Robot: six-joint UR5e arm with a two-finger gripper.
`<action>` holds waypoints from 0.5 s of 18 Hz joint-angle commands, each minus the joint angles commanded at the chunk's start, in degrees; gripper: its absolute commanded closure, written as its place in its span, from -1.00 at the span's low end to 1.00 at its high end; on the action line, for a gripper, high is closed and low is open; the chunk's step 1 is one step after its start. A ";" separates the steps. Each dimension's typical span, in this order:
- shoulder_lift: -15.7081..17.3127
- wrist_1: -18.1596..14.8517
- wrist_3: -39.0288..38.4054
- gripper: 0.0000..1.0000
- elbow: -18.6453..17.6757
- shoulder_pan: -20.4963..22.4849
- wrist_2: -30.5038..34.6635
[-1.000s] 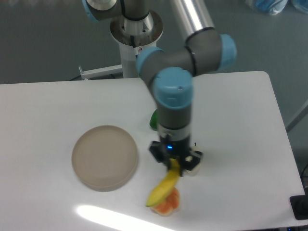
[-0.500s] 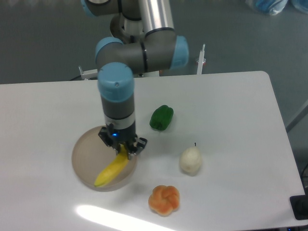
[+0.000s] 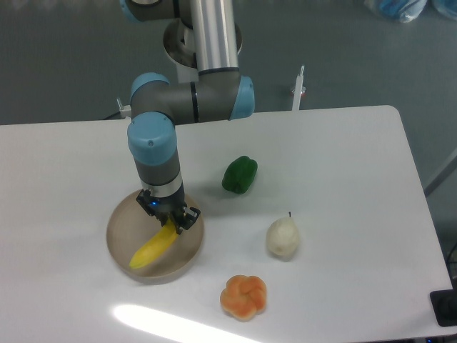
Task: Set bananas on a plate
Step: 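Lower the banana onto the plate and open the gripper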
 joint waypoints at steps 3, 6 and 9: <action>-1.06 0.09 0.09 0.51 0.35 -0.18 0.79; -1.94 0.09 0.09 0.51 0.27 -0.61 1.58; -2.03 0.09 0.09 0.51 0.35 -0.70 1.58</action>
